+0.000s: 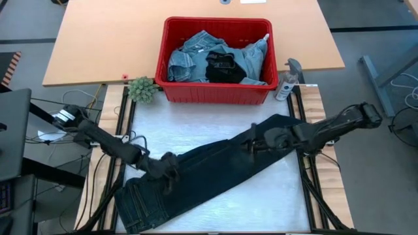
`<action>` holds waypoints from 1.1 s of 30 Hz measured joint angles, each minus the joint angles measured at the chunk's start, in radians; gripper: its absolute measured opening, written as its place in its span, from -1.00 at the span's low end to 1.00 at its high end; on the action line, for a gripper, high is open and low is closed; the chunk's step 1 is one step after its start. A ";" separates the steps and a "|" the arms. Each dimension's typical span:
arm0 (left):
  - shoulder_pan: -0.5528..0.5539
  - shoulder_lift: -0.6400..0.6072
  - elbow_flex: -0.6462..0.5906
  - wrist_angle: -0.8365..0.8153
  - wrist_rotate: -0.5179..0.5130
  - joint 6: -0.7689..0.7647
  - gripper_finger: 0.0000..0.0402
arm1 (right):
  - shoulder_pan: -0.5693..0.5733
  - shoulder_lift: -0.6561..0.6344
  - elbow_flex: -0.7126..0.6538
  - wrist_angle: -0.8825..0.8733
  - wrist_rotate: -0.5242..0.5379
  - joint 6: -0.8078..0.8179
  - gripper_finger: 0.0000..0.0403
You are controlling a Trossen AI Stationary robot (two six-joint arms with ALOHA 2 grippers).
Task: Fold Laundry from Bin
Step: Fold the black pants
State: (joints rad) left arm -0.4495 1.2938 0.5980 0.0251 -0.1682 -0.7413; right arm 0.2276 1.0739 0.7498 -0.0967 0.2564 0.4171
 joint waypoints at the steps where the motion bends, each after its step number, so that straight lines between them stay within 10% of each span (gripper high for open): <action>1: 0.016 -0.026 0.000 -0.002 0.000 0.007 -0.98 | -0.012 -0.033 0.000 -0.051 0.017 0.000 -0.66; 18: 0.222 -0.213 0.000 0.074 0.061 0.104 -0.65 | -0.248 -0.265 0.000 -1.167 0.240 0.843 -0.05; 24: 0.250 -0.213 0.000 0.208 -0.063 0.106 -0.41 | -0.312 -0.225 0.000 -1.174 0.303 1.037 0.07; 33: 0.251 -0.213 0.000 0.231 -0.179 -0.020 -0.36 | -0.338 -0.191 0.000 -1.000 0.321 0.837 0.03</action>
State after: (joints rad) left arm -0.1982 1.0809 0.5983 0.2557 -0.3468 -0.7613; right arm -0.1100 0.8831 0.7498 -1.0963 0.5778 1.2545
